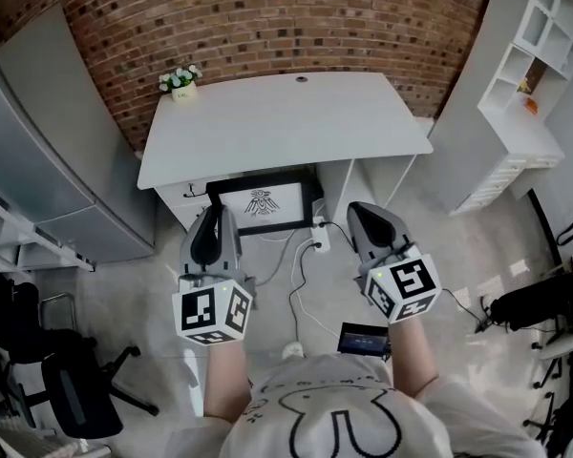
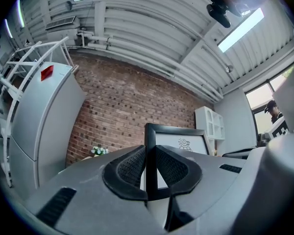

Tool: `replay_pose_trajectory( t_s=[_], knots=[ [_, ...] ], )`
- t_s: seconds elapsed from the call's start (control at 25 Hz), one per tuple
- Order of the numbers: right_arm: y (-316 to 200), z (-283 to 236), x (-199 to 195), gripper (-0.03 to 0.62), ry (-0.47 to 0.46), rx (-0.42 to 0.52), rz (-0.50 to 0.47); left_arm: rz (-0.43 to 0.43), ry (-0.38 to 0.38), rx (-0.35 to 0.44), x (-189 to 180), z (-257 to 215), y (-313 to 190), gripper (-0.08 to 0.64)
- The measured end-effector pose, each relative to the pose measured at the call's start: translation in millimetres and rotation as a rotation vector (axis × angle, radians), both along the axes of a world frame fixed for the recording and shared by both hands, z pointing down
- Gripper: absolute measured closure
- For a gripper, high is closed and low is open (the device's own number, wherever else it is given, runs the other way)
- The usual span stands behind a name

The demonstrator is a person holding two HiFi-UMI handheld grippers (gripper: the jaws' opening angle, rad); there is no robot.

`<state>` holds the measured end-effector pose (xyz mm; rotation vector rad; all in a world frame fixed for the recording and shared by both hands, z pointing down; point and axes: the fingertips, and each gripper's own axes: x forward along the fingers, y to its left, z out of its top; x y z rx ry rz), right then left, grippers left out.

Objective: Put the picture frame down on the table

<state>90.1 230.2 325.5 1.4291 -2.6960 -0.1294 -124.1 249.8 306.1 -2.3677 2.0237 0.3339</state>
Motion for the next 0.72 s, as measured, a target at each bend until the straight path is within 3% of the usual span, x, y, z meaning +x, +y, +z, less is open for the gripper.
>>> replay_pose_trajectory(
  t_s=[0.36, 0.72],
  knots=[
    [-36, 17, -10, 0.574, 0.013, -0.038, 0.045, 0.018, 0.02, -0.039, -20, 19, -39, 0.488],
    [-89, 21, -13, 0.574, 0.014, -0.03, 0.027, -0.004, 0.005, -0.047, -26, 26, -84, 0.488]
  ],
)
